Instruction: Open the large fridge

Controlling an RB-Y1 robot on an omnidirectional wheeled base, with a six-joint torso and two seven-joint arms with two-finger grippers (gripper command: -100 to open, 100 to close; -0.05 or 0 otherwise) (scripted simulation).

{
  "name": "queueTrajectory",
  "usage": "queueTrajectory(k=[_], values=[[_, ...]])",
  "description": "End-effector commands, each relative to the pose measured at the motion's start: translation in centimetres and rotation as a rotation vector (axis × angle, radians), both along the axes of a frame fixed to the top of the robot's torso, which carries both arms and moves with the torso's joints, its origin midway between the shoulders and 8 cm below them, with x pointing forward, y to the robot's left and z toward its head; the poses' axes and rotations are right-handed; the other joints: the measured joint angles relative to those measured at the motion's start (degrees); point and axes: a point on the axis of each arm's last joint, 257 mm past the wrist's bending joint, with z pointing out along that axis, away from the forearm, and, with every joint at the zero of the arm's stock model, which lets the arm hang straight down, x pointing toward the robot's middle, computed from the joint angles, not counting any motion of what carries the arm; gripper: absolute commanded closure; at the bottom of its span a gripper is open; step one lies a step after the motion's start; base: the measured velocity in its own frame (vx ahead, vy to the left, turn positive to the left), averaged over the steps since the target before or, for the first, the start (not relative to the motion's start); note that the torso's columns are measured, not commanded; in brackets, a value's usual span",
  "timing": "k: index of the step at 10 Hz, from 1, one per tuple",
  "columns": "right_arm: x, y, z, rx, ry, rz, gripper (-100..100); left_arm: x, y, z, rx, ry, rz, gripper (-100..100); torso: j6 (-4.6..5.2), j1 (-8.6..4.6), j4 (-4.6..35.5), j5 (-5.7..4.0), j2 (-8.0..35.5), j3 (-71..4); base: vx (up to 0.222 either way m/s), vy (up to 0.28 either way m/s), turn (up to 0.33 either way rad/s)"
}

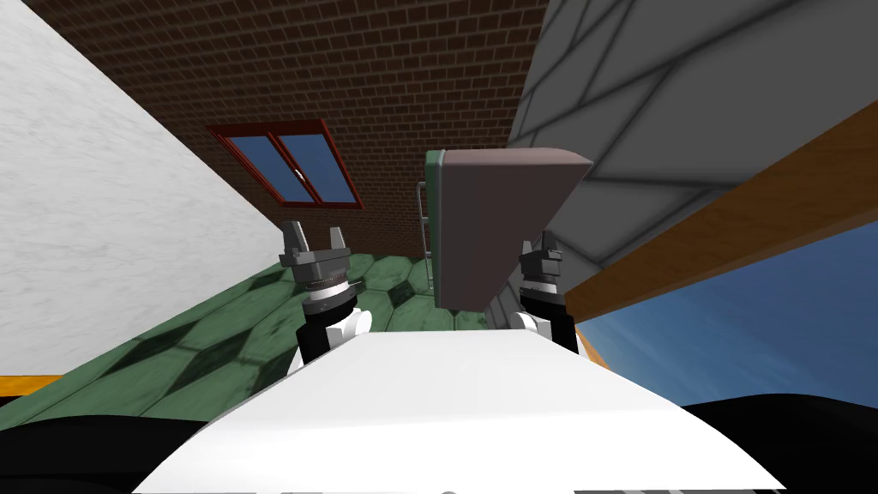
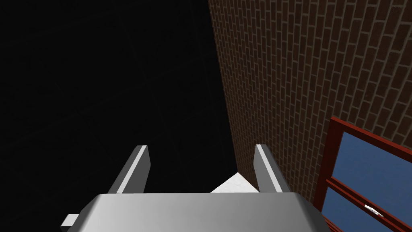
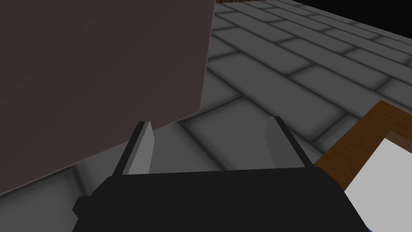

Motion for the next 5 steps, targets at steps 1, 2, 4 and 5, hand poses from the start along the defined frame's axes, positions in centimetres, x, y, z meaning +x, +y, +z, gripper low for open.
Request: queueTrajectory(k=[1,2,4,5], values=[[0.00,0.00,0.00,0.000,0.000,0.000,0,0.00,0.00,0.00,0.000,0.000,0.000,0,0.00,0.00,2.3,0.00,2.3,-4.7,0.000,0.000,0.000],[0.00,0.00,0.00,0.000,0.000,0.000,0,0.00,0.00,0.00,0.000,0.000,0.000,0,0.00,0.00,6.0,0.00,6.0,-12.0,0.000,0.000,0.000],[0.00,0.00,0.01,0.000,0.000,0.000,0,0.00,0.00,0.01,0.000,0.000,0.000,0,0.00,0.00,14.2,0.00,14.2,-28.5,0.000,0.000,0.000],[-0.01,0.00,0.01,0.000,0.000,0.000,0,-0.01,0.00,0.01,0.000,0.000,0.000,0,0.00,0.00,18.5,0.00,18.5,-36.9,0.000,0.000,0.000]])
